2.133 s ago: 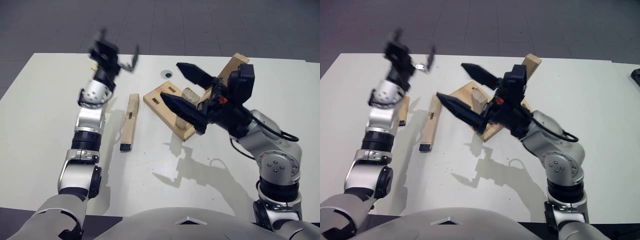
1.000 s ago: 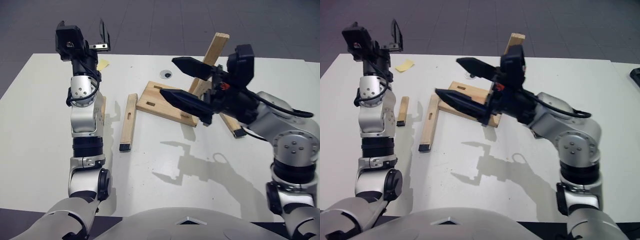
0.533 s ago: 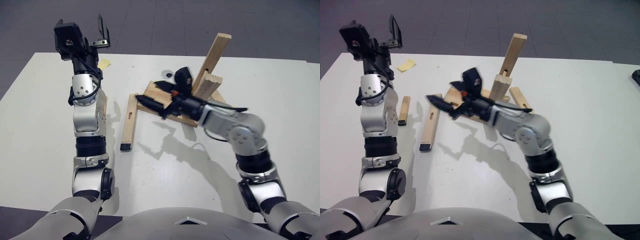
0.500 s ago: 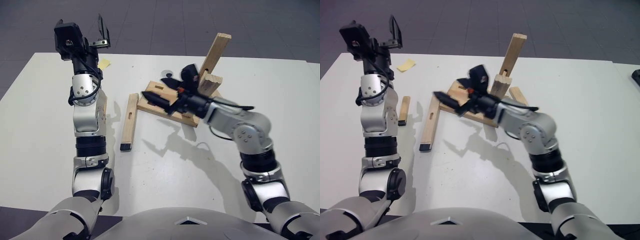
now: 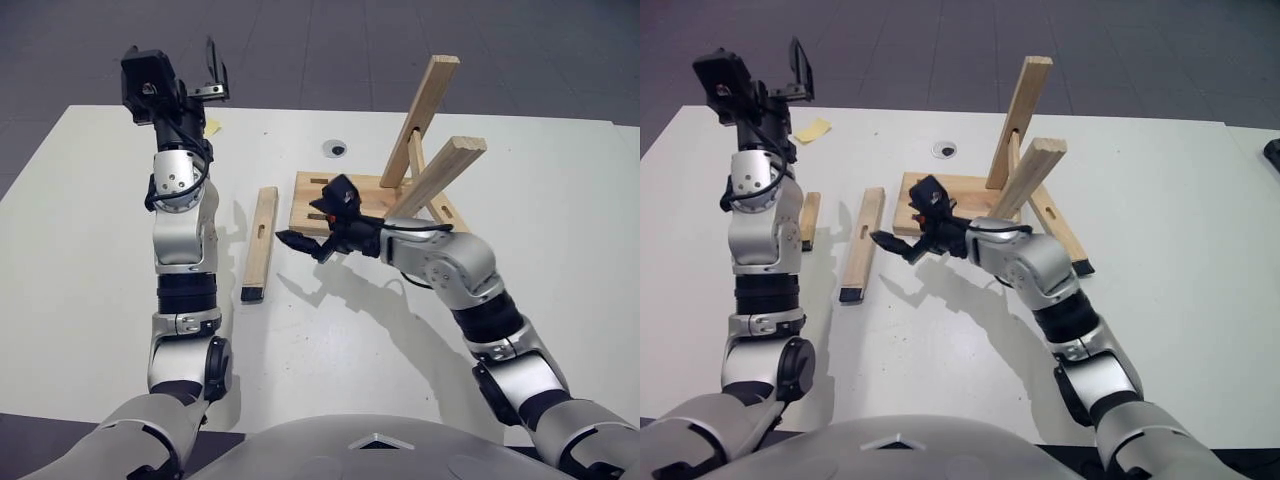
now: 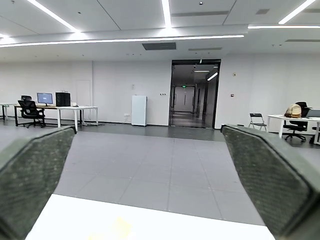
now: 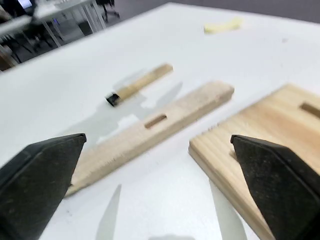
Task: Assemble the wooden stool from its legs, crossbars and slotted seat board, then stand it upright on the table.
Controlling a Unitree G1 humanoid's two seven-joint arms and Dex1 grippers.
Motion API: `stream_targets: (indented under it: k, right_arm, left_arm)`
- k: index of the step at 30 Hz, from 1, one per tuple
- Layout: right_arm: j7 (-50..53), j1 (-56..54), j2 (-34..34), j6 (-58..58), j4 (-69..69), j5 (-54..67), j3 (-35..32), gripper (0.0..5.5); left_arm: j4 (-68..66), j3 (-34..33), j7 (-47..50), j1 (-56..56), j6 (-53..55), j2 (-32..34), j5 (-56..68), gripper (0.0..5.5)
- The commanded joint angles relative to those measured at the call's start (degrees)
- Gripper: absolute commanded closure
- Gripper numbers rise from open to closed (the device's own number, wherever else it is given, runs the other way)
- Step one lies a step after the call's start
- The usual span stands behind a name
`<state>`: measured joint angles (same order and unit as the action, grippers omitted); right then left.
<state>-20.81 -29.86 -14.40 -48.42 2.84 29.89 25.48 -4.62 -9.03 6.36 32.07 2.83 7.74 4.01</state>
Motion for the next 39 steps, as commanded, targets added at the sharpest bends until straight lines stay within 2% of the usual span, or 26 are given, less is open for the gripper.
stream_targets:
  k: [1,10,15,20,23,25,28,32,36,39]
  right_arm:
    - [-0.65,-3.78,2.71,-0.21,-6.66,-6.43,3.3,0.11]
    - [-2.11,-6.16,5.66,-1.97,-13.28,-14.59,4.04,0.11]
    - [-0.41,-8.67,7.91,-4.51,-16.67,-17.84,1.96,0.11]
    - [-5.41,-10.26,7.93,-7.29,-18.67,-18.79,4.22,0.11]
    - [-13.07,-12.08,6.47,-5.77,-19.78,-19.62,8.66,0.11]
    - [-19.66,-12.54,2.52,-5.28,-16.36,-19.83,12.63,0.11]
    - [-32.38,-12.91,-8.95,-3.19,-6.8,-20.99,19.83,0.11]
    - [-46.43,-15.75,-26.3,11.52,1.63,-31.39,27.91,0.11]
    - [-45.47,-16.57,-34.56,27.95,3.37,-43.7,26.38,0.11]
    - [-34.67,-11.99,-35.29,36.44,5.45,-47.33,18.27,0.11]
  left_arm:
    - [0.27,1.05,0.58,-0.8,0.93,-0.66,-1.55,0.1]
    - [0.45,2.02,0.85,-1.36,1.15,-2.1,-2.15,0.1]
    - [0.48,1.55,1.1,-1.13,1.21,-2.23,-2.11,0.1]
    - [0.31,1.43,1.31,-1.24,1.14,-2.37,-2.21,0.1]
    - [0.03,1.33,1.43,-1.25,1.28,-2.36,-2.19,0.1]
    - [-0.05,1.31,1.58,-1.26,1.48,-2.4,-2.22,0.1]
    - [0.32,1.04,1.97,-1.53,1.85,-2.34,-2.23,0.1]
    - [1.03,0.18,3.05,-2.35,2.69,-2.47,-2.17,0.1]
    - [1.28,0.44,3.33,-2.5,3.19,-2.72,-2.43,0.1]
    - [1.47,0.83,3.19,-2.55,3.53,-2.71,-2.53,0.1]
